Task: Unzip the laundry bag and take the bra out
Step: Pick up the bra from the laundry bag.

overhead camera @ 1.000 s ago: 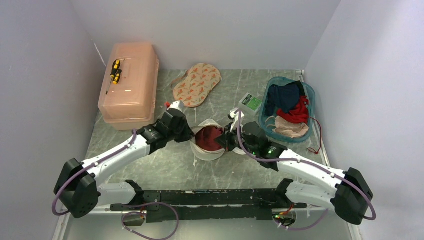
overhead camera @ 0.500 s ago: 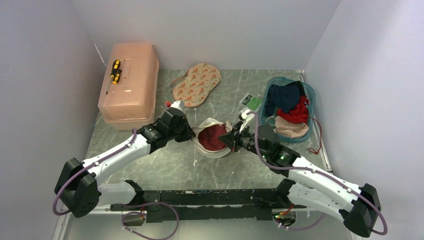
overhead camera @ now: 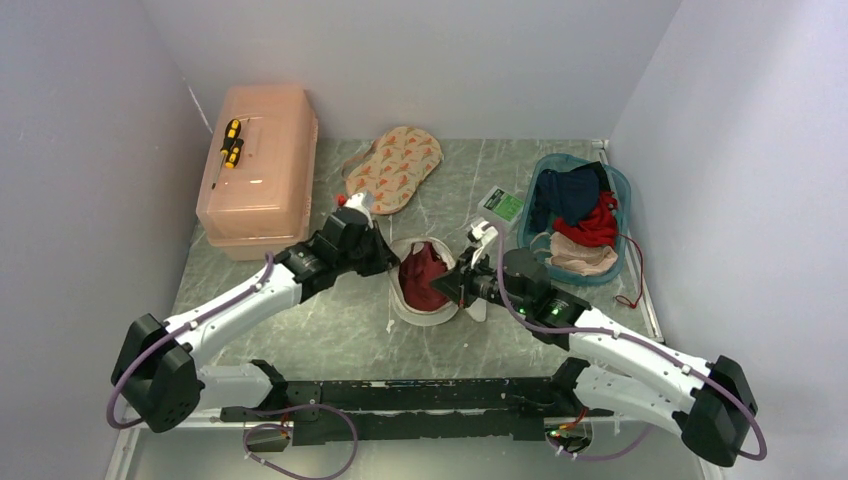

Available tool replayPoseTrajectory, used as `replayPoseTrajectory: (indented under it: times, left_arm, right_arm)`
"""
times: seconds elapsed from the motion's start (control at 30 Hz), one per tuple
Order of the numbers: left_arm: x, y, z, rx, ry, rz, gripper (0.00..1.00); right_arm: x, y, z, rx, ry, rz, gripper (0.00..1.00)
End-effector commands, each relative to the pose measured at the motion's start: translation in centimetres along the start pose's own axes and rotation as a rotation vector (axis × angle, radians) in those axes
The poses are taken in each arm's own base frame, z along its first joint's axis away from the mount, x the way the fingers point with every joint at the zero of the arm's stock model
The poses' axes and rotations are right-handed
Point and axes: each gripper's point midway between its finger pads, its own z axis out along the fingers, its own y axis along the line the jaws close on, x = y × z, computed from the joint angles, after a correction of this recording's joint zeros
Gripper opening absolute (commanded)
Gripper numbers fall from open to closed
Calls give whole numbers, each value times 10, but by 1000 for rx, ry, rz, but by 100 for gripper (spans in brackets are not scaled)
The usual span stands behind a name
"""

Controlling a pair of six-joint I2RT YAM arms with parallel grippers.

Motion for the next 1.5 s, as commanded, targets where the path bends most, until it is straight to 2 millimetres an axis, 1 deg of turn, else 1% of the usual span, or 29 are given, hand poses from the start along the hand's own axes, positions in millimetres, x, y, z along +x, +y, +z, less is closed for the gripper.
replayPoseTrajectory:
  times: [0.0,0.1,0.2,0.33,0.47,0.6,0.83,1.13,1.27,1.33,1.4,1.47]
  left_arm:
    - [-40,-42,-9,106,-85,29,3]
    - [-44,-44,-3,89,-80,36,3]
    - [-42,-39,5,64,-64,40,3]
    - [-34,-25,10,33,-52,28,3]
    - [-25,-11,5,21,-51,24,3]
    - [-14,4,-1,8,-47,10,3]
    - [1,20,0,-5,-38,-10,3]
    - [8,23,4,2,-24,-10,3]
    - [9,21,3,15,-19,-11,3]
    - [6,17,-2,30,-27,-8,4]
    - [2,13,-8,42,-41,-6,7]
    - [-2,9,-16,51,-56,1,13]
  right_arm:
    - [-11,18,0,-95,-10,-59,0]
    - [-7,21,-1,-116,9,-70,0]
    - [-10,21,-4,-113,-6,-77,0]
    - [-28,18,-11,-65,-68,-76,0]
    - [-53,4,-24,49,-184,-38,0]
    - [-69,-4,-35,114,-265,-11,0]
    - [-76,-1,-41,97,-320,35,0]
    - [-103,33,-63,-53,-428,63,0]
    - [-106,36,-65,-58,-424,58,0]
    - [-108,36,-67,-58,-430,55,0]
    - [-110,37,-70,-56,-435,45,0]
    - [-113,38,-72,-51,-435,33,0]
